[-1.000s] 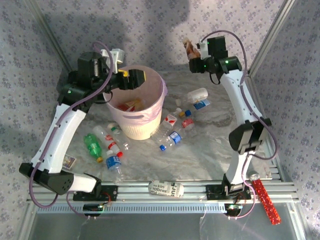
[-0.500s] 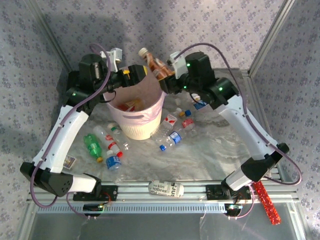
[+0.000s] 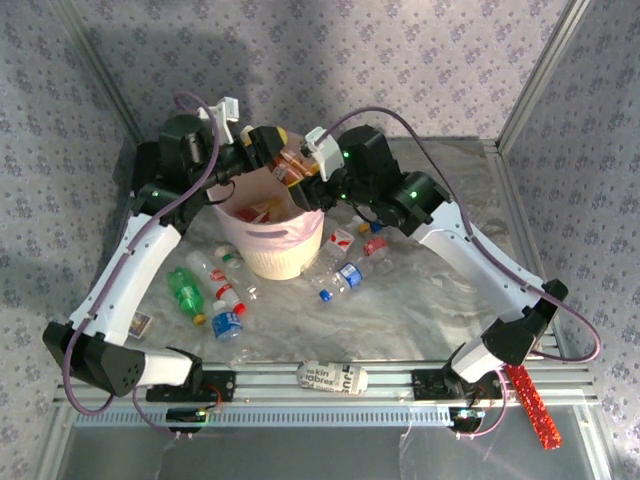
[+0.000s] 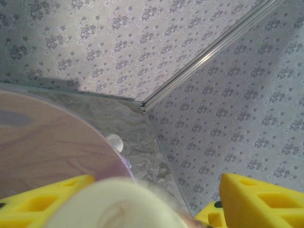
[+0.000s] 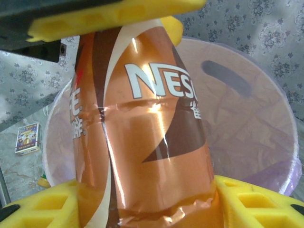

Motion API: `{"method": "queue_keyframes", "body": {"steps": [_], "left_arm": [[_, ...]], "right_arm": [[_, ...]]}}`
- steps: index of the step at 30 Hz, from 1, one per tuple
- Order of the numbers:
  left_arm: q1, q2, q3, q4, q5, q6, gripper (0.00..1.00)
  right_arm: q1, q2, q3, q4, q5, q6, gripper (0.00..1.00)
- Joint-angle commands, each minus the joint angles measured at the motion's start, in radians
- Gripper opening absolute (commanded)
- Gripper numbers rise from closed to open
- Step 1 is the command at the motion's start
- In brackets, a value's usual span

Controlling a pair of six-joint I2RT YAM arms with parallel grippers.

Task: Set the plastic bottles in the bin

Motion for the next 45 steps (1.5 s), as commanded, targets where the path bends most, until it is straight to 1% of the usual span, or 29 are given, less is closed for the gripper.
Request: {"method": "queue_keyframes", "body": {"steps": [1,6,10,12,17,19,21,24,28,30,32,35,37,41,45], "left_arm": [[0.009,-0.029,-0.005,0.071,0.019,-0.025,0.59],[0.015,-0.032,-0.007,0.063,0.01,-0.021,0.45],[0.023,-0.034,-0.006,0.056,0.004,-0.019,0.34],[0.027,-0.033,-0.004,0.052,0.001,-0.011,0.32],[0.051,-0.026,0.022,0.011,-0.01,0.023,0.31],[0.062,-0.022,0.036,-0.019,-0.022,0.05,0.31],[0.07,-0.012,0.059,-0.065,-0.046,0.098,0.31],[0.075,0.026,0.117,-0.17,-0.079,0.193,0.31],[0.072,0.078,0.181,-0.28,-0.141,0.305,0.32],[0.068,0.096,0.204,-0.312,-0.172,0.352,0.32],[0.057,0.123,0.238,-0.353,-0.208,0.408,0.32],[0.023,0.179,0.302,-0.438,-0.271,0.5,0.32],[-0.01,0.216,0.338,-0.504,-0.315,0.555,0.33],[-0.057,0.26,0.354,-0.571,-0.391,0.622,0.36],[-0.082,0.281,0.33,-0.6,-0.442,0.659,0.39]], "right_arm": [[0.006,-0.004,-0.014,0.07,-0.023,0.005,0.52],[-0.014,0.018,-0.005,0.076,-0.035,0.011,0.53],[-0.028,0.036,0.006,0.072,-0.048,0.018,0.58],[-0.033,0.038,0.013,0.065,-0.055,0.021,0.65],[-0.065,0.015,0.013,0.056,-0.075,0.037,0.88],[-0.087,-0.008,0.004,0.057,-0.087,0.055,0.94],[-0.115,-0.04,-0.016,0.062,-0.097,0.078,0.99],[-0.17,-0.094,-0.054,0.062,-0.08,0.126,0.99],[-0.278,-0.173,-0.144,0.061,-0.038,0.238,0.99],[-0.348,-0.216,-0.201,0.072,-0.05,0.306,0.99],[-0.424,-0.257,-0.273,0.102,-0.087,0.365,0.99],[-0.503,-0.302,-0.353,0.123,-0.119,0.414,0.99],[-0.539,-0.322,-0.388,0.124,-0.115,0.43,0.99],[-0.615,-0.337,-0.448,0.103,-0.064,0.494,0.99],[-0.7,-0.277,-0.461,0.04,-0.056,0.549,0.99]]}}
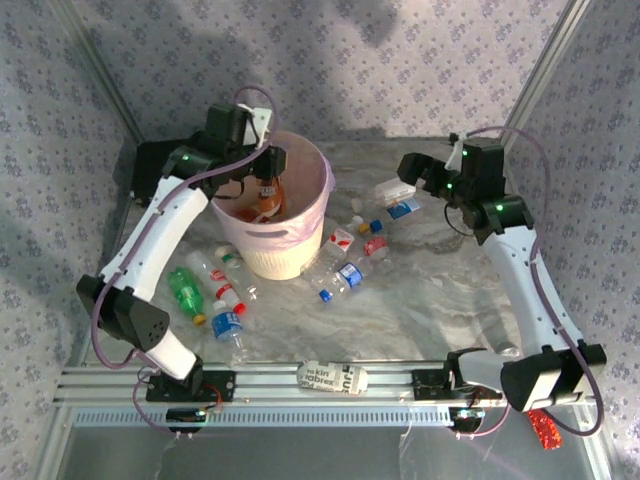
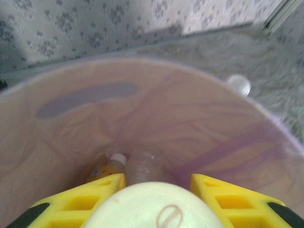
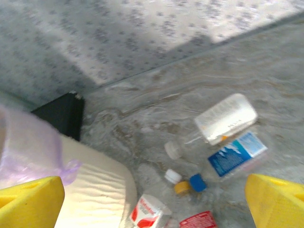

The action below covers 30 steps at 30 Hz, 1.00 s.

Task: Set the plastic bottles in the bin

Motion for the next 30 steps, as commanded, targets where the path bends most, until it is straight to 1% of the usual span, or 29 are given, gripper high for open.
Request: {"method": "queue_keyframes", "body": {"steps": [1,3,5,10,13,16,17,20,25,30], "left_arm": [[-0.015,0.009,0.006,-0.065,-0.084,0.085,0.4],[-0.025,0.022,0.005,-0.084,-0.099,0.1,0.44],[-0.032,0.032,0.001,-0.096,-0.108,0.112,0.5],[-0.034,0.031,-0.012,-0.088,-0.104,0.117,0.61],[-0.034,0.031,-0.001,-0.092,-0.097,0.121,0.7],[-0.038,0.025,0.011,-0.096,-0.098,0.121,0.76],[-0.039,0.018,0.012,-0.093,-0.101,0.12,0.78],[-0.045,-0.006,0.014,-0.089,-0.115,0.121,0.81],[-0.056,-0.054,0.01,-0.091,-0.133,0.128,0.82],[-0.066,-0.112,-0.016,-0.085,-0.149,0.135,0.83]], "right_arm": [[-0.055,0.051,-0.012,-0.058,0.027,0.083,0.99],[-0.063,0.088,-0.027,-0.065,0.053,0.103,0.99],[-0.062,0.117,-0.055,-0.05,0.077,0.132,0.96],[-0.06,0.172,-0.154,0.047,0.106,0.23,0.9],[-0.048,0.218,-0.166,0.08,0.154,0.261,0.89],[-0.025,0.274,-0.14,0.081,0.223,0.278,0.87],[-0.018,0.298,-0.09,0.073,0.238,0.28,0.86],[0.001,0.364,-0.028,0.056,0.269,0.284,0.84],[0.047,0.472,0.076,0.035,0.325,0.303,0.8],[0.092,0.616,0.229,-0.038,0.38,0.316,0.81]]}}
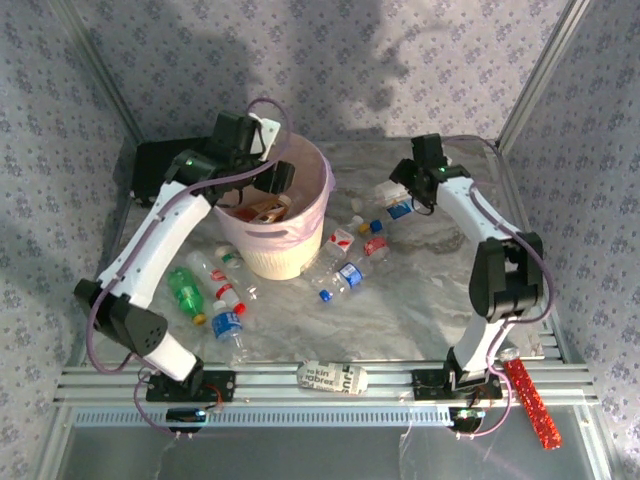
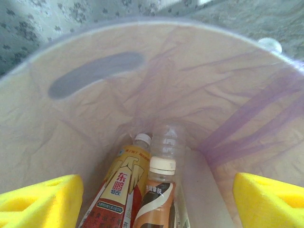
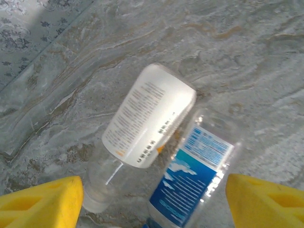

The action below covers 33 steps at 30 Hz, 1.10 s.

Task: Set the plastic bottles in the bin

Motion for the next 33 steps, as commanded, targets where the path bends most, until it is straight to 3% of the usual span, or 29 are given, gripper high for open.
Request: {"method": "queue_keyframes", "body": {"steps": [1,7,22,33], "left_arm": [[-0.009,-0.079,-0.017,-0.005,-0.027,0.017,0.83],[-0.01,-0.159,-0.083,0.02,-0.04,0.025,0.83],[0.001,-0.211,-0.146,0.047,-0.042,0.039,0.84],[0.011,-0.227,-0.151,0.051,-0.04,0.034,0.84]], "right_arm": [[0.028,0.093,0.108,-0.091,0.088,0.029,0.83],[0.065,0.276,0.318,-0.245,0.169,0.069,0.99],[0.081,0.547,0.616,-0.372,0.2,0.074,0.99],[0.07,0.634,0.665,-0.364,0.165,0.061,0.95]]}}
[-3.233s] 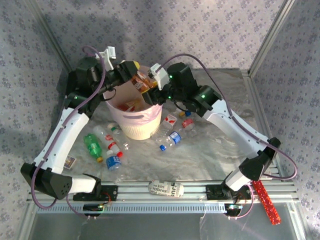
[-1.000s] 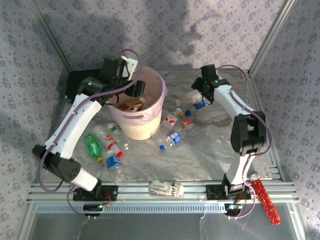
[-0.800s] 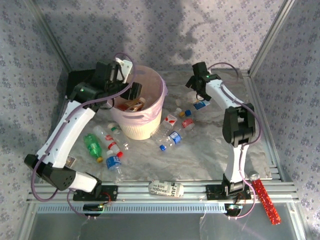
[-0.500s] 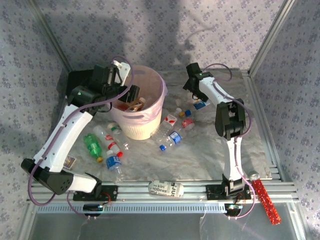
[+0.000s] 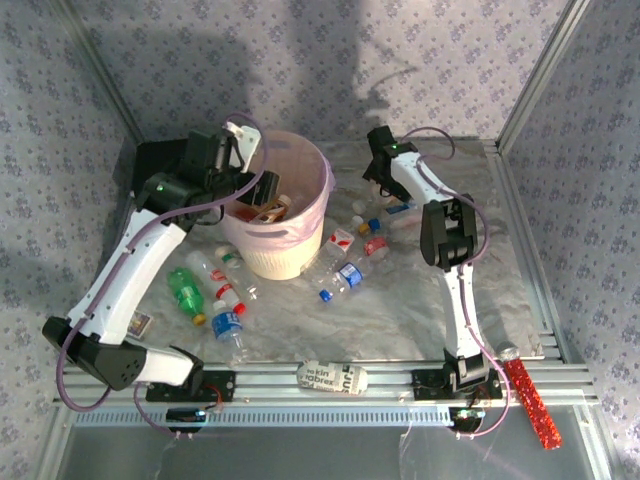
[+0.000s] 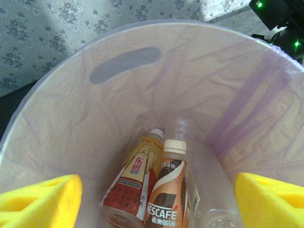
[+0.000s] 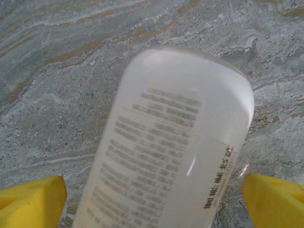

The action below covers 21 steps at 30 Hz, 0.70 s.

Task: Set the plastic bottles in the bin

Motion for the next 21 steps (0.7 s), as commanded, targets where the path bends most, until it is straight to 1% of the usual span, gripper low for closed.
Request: {"method": "queue_keyframes", "body": {"steps": [1,7,12,15,21], "left_arm": [[0.007,-0.038,-0.009,0.02,-0.001,0.007,0.84],[0.009,-0.04,-0.013,0.024,-0.003,0.005,0.84],[0.009,-0.038,-0.011,0.024,-0.002,0.003,0.84],[0.008,-0.037,-0.007,0.027,0.003,0.0,0.84],[0.009,-0.039,0.015,0.023,0.04,-0.021,0.84]], "right_arm": [[-0.01,0.035,0.025,-0.038,-0.004,-0.001,0.95],[-0.021,0.035,0.023,-0.025,-0.014,-0.011,0.87],[-0.026,0.006,0.025,0.001,-0.013,-0.033,0.73],[-0.032,-0.024,0.036,0.01,-0.014,-0.051,0.7],[-0.04,-0.135,0.029,0.034,-0.032,-0.122,0.68]]}}
